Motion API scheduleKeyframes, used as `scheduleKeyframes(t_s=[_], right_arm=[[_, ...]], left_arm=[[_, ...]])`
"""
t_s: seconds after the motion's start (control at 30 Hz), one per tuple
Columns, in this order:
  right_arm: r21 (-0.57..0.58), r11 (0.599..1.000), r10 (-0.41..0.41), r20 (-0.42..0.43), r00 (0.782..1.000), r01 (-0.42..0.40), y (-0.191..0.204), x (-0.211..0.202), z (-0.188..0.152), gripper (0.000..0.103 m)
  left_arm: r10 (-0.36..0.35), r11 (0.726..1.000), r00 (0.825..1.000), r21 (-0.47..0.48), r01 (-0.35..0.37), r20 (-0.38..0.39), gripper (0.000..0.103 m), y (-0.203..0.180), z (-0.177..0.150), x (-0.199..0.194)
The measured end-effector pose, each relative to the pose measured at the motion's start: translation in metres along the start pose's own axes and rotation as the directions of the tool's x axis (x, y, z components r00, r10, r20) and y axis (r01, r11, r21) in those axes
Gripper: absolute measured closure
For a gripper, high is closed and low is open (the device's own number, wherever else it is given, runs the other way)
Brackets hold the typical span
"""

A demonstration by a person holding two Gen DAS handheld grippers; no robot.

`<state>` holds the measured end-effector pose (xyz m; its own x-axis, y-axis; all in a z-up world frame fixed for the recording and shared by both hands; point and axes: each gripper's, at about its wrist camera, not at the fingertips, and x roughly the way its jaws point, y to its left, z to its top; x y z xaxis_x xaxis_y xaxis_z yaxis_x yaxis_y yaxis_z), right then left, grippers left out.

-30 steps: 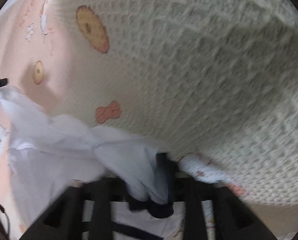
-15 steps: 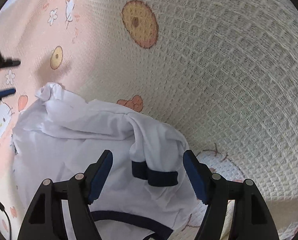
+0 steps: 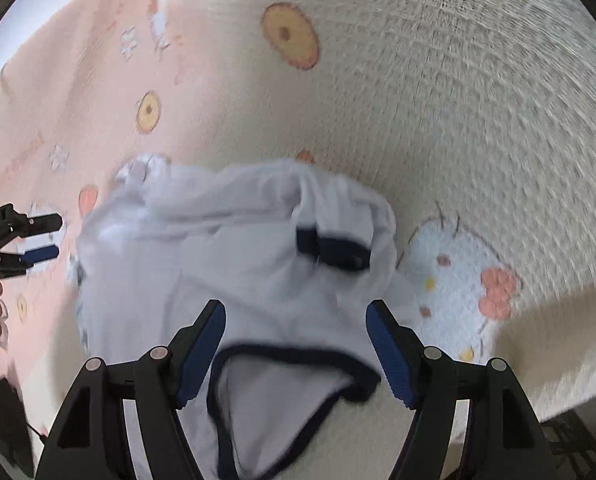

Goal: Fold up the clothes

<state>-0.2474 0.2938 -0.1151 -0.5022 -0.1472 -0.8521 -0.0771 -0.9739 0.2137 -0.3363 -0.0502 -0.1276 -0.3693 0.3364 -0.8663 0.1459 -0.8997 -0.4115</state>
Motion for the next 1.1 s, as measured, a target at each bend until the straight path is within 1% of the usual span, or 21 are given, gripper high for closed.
scheduleKeyframes(t_s=[0.13, 0.23, 0.3, 0.33, 0.4, 0.5, 0.57, 0.63, 0.7, 0.83, 0.87, 0.93, 1.1], right_arm=[[-0.040, 0.999, 0.013, -0.011, 1.000, -0.014, 0.010, -0.009, -0.023, 0.031], [-0.066, 0.997, 0.035, -0.019, 0.999, -0.036, 0.019, -0.016, -0.039, 0.031], [-0.081, 0.995, 0.058, -0.025, 0.998, -0.060, 0.026, -0.020, -0.048, 0.031], [-0.087, 0.995, 0.054, -0.027, 0.998, -0.056, 0.029, -0.022, -0.053, 0.031], [-0.099, 0.994, 0.049, -0.033, 0.998, -0.052, 0.035, -0.025, -0.062, 0.031], [-0.106, 0.991, 0.077, -0.058, 0.995, -0.083, 0.043, -0.027, -0.074, 0.031], [-0.075, 0.991, 0.106, -0.076, 0.991, -0.112, 0.044, -0.026, -0.079, 0.031], [-0.035, 0.988, 0.144, -0.100, 0.985, -0.148, 0.045, -0.024, -0.084, 0.031], [0.003, 0.984, 0.179, -0.117, 0.977, -0.180, 0.046, -0.022, -0.090, 0.031], [0.061, 0.976, 0.217, -0.122, 0.969, -0.210, 0.045, -0.025, -0.105, 0.031], [0.071, 0.975, 0.220, -0.127, 0.967, -0.213, 0.044, -0.025, -0.109, 0.031], [0.082, 0.975, 0.217, -0.137, 0.966, -0.208, 0.043, -0.025, -0.111, 0.031], [0.089, 0.982, 0.176, -0.151, 0.973, -0.164, 0.036, -0.021, -0.110, 0.031]], left_arm=[[0.010, 0.997, 1.000, 0.077, -0.011, 0.018, 0.029, 0.000, -0.029, -0.006], [-0.017, 0.997, 1.000, 0.082, 0.016, 0.009, 0.029, 0.002, -0.045, -0.008], [-0.033, 0.998, 0.999, 0.058, 0.032, 0.006, 0.029, 0.005, -0.053, -0.008], [-0.036, 0.998, 0.999, 0.050, 0.036, 0.004, 0.029, 0.006, -0.057, -0.008], [-0.020, 0.998, 1.000, 0.053, 0.020, 0.004, 0.029, 0.004, -0.063, -0.007], [0.004, 0.997, 1.000, 0.076, -0.004, 0.001, 0.029, 0.001, -0.077, -0.009], [-0.023, 0.997, 1.000, 0.079, 0.023, -0.010, 0.029, -0.001, -0.088, -0.011], [-0.026, 0.995, 0.999, 0.091, 0.028, -0.024, 0.029, -0.005, -0.101, -0.012], [-0.006, 0.991, 1.000, 0.134, 0.008, -0.021, 0.029, -0.012, -0.116, -0.014], [0.043, 0.971, 0.999, 0.236, -0.039, -0.011, 0.029, -0.028, -0.140, -0.014], [0.053, 0.965, 0.999, 0.256, -0.049, -0.012, 0.029, -0.031, -0.145, -0.013], [0.055, 0.963, 0.998, 0.263, -0.050, -0.011, 0.029, -0.033, -0.145, -0.013], [0.056, 0.960, 0.998, 0.277, -0.052, -0.007, 0.029, -0.038, -0.146, -0.012]])
